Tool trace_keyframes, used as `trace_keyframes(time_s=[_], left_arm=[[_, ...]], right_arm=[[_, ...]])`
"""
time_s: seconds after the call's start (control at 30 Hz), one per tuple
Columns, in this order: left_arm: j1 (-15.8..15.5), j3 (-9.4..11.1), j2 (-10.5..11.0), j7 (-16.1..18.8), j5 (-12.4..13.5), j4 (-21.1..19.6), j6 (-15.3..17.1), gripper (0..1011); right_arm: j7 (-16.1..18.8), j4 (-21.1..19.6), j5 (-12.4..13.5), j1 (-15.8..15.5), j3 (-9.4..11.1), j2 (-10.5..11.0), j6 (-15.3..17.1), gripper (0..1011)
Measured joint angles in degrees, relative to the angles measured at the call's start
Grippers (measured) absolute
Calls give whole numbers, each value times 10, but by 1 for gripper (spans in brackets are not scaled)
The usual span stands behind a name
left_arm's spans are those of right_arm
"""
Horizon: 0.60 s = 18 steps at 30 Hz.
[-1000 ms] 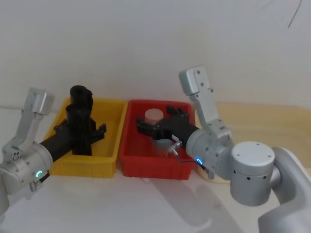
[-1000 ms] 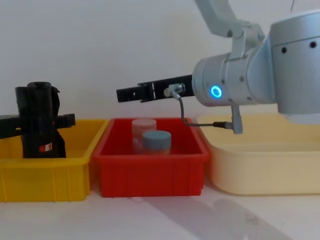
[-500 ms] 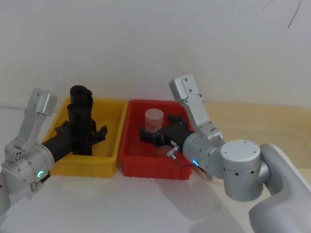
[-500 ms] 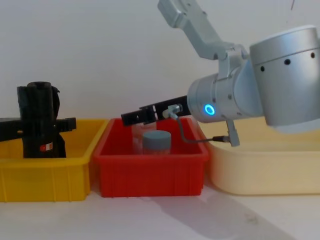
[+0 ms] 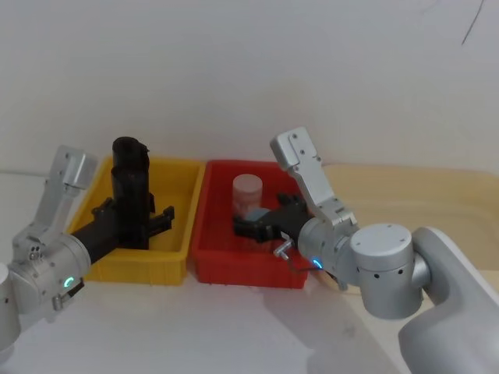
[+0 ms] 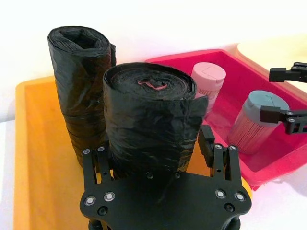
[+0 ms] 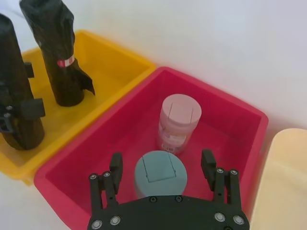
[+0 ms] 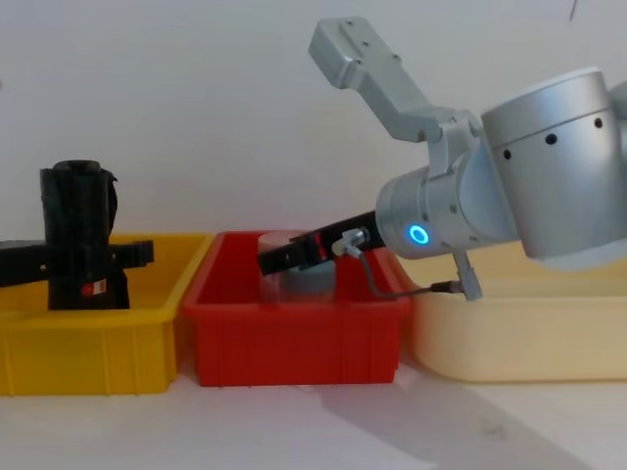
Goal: Pick up the garbage bag with the one hand and transfer it to the other hand.
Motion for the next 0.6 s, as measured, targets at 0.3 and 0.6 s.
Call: trace_keyframes(time_s=[0.3, 0.6], left_arm=[[-1, 1, -3, 4, 7, 2, 4, 1001], [-1, -1, -5, 8, 13, 1, 6, 1001]], right_arm=[[14, 8, -5, 7, -4, 2, 26, 1001], [27, 12, -6, 12, -5, 3, 49, 1001]])
